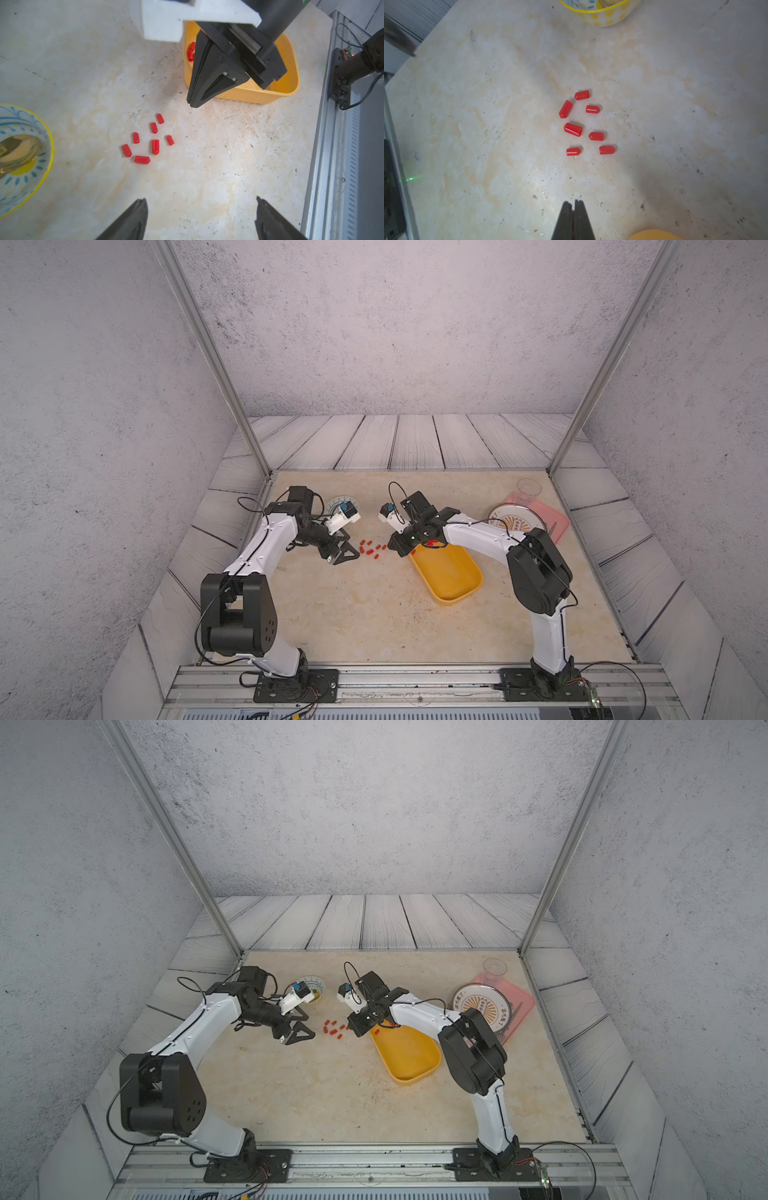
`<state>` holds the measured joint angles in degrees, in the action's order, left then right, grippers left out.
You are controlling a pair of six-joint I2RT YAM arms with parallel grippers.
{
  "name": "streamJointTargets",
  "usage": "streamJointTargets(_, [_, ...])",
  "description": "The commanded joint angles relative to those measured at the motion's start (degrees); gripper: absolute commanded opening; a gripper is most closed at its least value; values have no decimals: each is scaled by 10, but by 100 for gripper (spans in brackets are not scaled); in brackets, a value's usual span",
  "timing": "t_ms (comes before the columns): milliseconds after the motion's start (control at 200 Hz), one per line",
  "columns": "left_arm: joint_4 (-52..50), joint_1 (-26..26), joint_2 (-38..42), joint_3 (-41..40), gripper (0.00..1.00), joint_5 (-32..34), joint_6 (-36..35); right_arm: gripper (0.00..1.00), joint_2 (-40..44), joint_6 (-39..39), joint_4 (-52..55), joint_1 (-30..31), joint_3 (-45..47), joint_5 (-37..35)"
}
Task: Take the screw protection sleeves out of the storage box
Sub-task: Place the screw protection sleeve at the center of the board.
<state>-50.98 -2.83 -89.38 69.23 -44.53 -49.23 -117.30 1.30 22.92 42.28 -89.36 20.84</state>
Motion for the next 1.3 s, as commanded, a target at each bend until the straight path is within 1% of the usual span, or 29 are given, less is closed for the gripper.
streamJointTargets(0, [13,9,15,-12,86,35,6,6,-36,-1,11,7,-31,-26])
streamJointTargets(110, [19,11,21,-13,86,47,11,7,-69,-8,27,10,-64,-38])
streamJointTargets(260, [21,11,27,-15,86,45,13,8,-108,-13,45,10,-105,-50])
streamJointTargets(540, [19,11,28,-12,86,43,17,14,-152,-21,77,10,-157,-62])
streamJointTargets(651, [18,11,30,-12,87,42,17,19,-153,-26,86,10,-166,-63])
streamJointTargets(801, [17,11,30,-11,87,41,18,26,-133,-35,93,10,-165,-59])
streamJointTargets(1001, [17,11,32,-10,87,30,21,26,-79,-48,105,3,-151,-48])
streamJointTargets(1141, [23,11,35,-18,87,-20,24,26,-8,-72,117,-15,-115,-18])
streamJointTargets(1296, [38,7,34,-34,86,-81,24,28,79,-131,136,-35,-41,-5])
